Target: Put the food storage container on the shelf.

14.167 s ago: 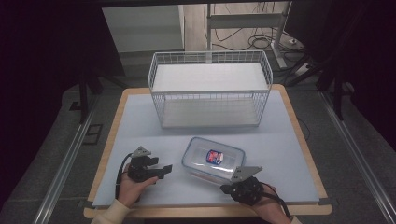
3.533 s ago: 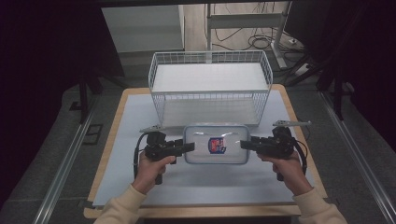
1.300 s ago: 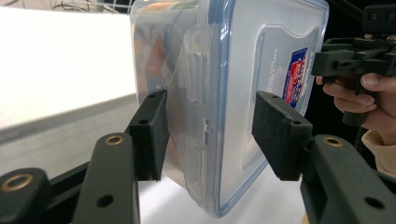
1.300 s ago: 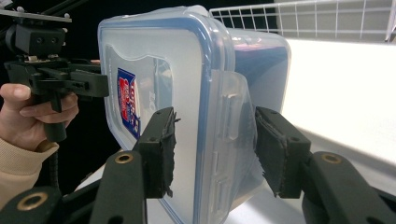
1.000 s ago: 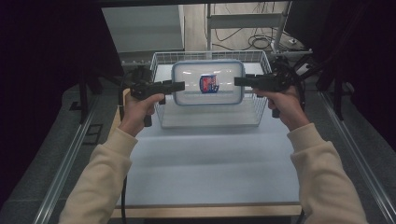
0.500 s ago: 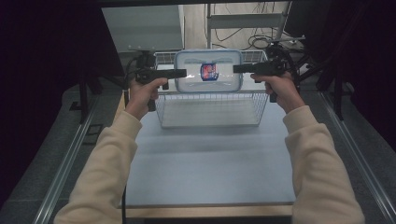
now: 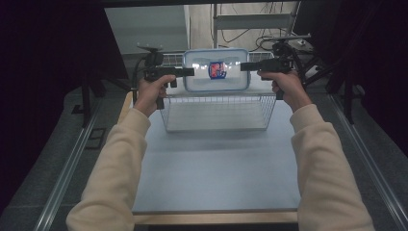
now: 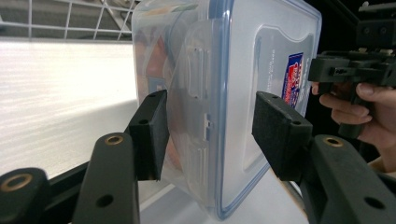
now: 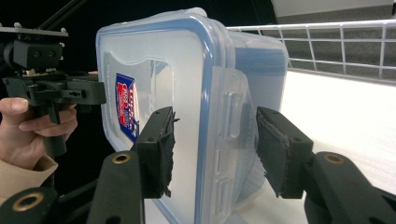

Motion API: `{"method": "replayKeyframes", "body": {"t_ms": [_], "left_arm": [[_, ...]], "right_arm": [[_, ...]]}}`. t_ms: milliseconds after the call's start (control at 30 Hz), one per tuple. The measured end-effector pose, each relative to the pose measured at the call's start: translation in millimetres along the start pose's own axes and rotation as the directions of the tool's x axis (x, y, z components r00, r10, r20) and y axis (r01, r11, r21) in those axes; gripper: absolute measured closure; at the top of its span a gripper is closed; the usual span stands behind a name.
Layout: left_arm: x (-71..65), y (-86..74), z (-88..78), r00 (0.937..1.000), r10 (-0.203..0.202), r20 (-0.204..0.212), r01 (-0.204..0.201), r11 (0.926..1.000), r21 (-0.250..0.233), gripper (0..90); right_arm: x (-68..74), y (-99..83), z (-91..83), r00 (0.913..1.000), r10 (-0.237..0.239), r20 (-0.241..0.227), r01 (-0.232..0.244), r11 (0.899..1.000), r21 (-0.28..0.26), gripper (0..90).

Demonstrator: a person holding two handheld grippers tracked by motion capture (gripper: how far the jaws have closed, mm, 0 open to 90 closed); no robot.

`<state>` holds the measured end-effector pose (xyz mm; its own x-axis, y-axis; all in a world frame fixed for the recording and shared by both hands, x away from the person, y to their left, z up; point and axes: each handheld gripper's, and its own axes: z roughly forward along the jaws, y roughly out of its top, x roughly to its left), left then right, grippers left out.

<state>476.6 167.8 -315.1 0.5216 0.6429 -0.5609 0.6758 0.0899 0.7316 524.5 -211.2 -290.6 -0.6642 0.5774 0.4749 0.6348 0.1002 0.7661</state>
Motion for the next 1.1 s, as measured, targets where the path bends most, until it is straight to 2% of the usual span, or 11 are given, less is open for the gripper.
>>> {"method": "replayKeyframes", "body": {"t_ms": [167, 367, 400, 467, 533, 633, 767, 800, 933, 1033, 1100], "left_arm": [[2.6, 6.4, 7.5, 0.9992, -0.032, -0.023, 0.032, 0.9995, 0.002, 43.6], [12.9, 9.6, 13.7, 0.996, -0.089, 0.001, 0.089, 0.996, 0.004, 40.2], [18.8, 10.1, 17.0, 0.9929, -0.118, 0.017, 0.118, 0.993, 0.01, 38.7], [22.7, 10.1, 19.2, 0.9908, -0.133, 0.026, 0.132, 0.991, 0.018, 36.5], [33.9, 9.1, 26.4, 0.979, -0.196, 0.057, 0.194, 0.9804, 0.036, 29.3], [36.2, 8.7, 26.9, 0.9793, -0.193, 0.06, 0.193, 0.9811, 0.012, 29.1], [32.5, 10.5, 30.4, 0.981, -0.192, 0.025, 0.192, 0.9812, 0.022, 20.9], [29.2, 11.1, 31.5, 0.9851, -0.172, 0.003, 0.172, 0.9849, 0.02, 19.3], [25.3, 13.6, 26.3, 0.9881, -0.143, -0.055, 0.143, 0.9897, -0.015, 16.6], [22.4, 14.5, 21.8, 0.9887, -0.141, -0.051, 0.14, 0.9897, -0.03, 16.2], [17.2, 14.8, 16.6, 0.9922, -0.113, -0.053, 0.111, 0.9934, -0.029, 16.0]], "right_arm": [[-5.9, 5.9, 5.6, 0.9986, 0.053, 0.011, -0.053, 0.999, 0.011, 47.6], [-11.2, 9.9, 11.2, 0.9935, 0.106, 0.041, -0.106, 0.994, 0.016, 45.2], [-10.1, 11.5, 13.6, 0.9912, 0.106, 0.079, -0.109, 0.994, 0.026, 44.2], [-9.3, 11.9, 14.9, 0.9902, 0.101, 0.097, -0.104, 0.994, 0.03, 45.7], [-7.1, 10.7, 21.2, 0.9863, 0.104, 0.129, -0.109, 0.993, 0.034, 42.4], [-6.0, 9.0, 24.2, 0.9839, 0.112, 0.14, -0.116, 0.993, 0.021, 41.5], [-5.1, 7.5, 22.3, 0.9834, 0.095, 0.154, -0.096, 0.995, -0.001, 42.1], [-3.4, 6.4, 21.0, 0.9834, 0.079, 0.163, -0.08, 0.997, -0.004, 39.5], [0.7, 4.0, 14.1, 0.9853, 0.046, 0.164, -0.041, 0.999, -0.033, 36.0], [2.1, 2.6, 9.0, 0.9869, 0.03, 0.158, -0.023, 0.999, -0.045, 34.7], [3.4, -0.2, 0.4, 0.9908, 0.018, 0.134, -0.01, 0.998, -0.061, 33.1]]}}
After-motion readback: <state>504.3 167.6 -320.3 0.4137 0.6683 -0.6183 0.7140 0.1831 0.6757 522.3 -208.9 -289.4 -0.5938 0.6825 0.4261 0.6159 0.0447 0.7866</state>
